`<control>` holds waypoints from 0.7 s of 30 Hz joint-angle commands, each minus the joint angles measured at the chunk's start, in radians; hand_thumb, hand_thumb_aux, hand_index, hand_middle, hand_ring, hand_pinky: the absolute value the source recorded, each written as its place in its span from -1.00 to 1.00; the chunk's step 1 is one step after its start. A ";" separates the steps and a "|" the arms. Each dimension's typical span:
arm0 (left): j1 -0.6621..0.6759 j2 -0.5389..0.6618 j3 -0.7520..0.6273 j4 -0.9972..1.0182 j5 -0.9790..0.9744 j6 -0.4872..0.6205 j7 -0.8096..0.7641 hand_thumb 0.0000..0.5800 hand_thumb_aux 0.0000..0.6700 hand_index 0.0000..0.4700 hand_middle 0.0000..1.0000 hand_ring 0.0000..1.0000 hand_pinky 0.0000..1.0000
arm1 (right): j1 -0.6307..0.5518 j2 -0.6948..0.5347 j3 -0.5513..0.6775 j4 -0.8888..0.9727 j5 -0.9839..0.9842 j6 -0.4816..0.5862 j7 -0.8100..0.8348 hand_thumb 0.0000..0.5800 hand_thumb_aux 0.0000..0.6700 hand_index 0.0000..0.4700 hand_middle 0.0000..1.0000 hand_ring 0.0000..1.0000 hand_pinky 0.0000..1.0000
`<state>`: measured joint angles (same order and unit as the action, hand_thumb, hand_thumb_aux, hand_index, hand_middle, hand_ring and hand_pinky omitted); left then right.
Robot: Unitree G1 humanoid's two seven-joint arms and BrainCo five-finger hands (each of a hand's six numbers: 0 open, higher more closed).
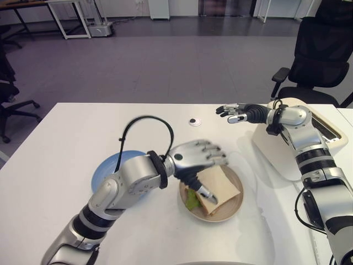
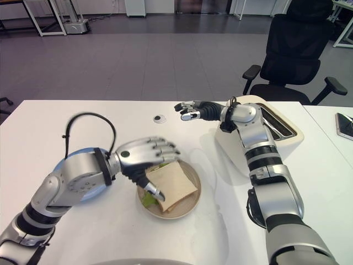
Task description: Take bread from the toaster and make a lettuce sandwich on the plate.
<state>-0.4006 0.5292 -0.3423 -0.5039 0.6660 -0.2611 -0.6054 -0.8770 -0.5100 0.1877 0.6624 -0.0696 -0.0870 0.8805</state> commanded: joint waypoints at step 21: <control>0.452 0.113 -0.180 -0.028 -0.520 0.415 -0.346 1.00 1.00 1.00 1.00 1.00 1.00 | 0.779 -0.428 0.215 -1.089 0.389 0.476 0.547 1.00 1.00 1.00 1.00 1.00 1.00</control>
<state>0.0324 0.6169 -0.4968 -0.5474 0.1203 0.1409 -0.9434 -0.1240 -0.9208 0.3822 -0.4257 0.3615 0.4165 1.4238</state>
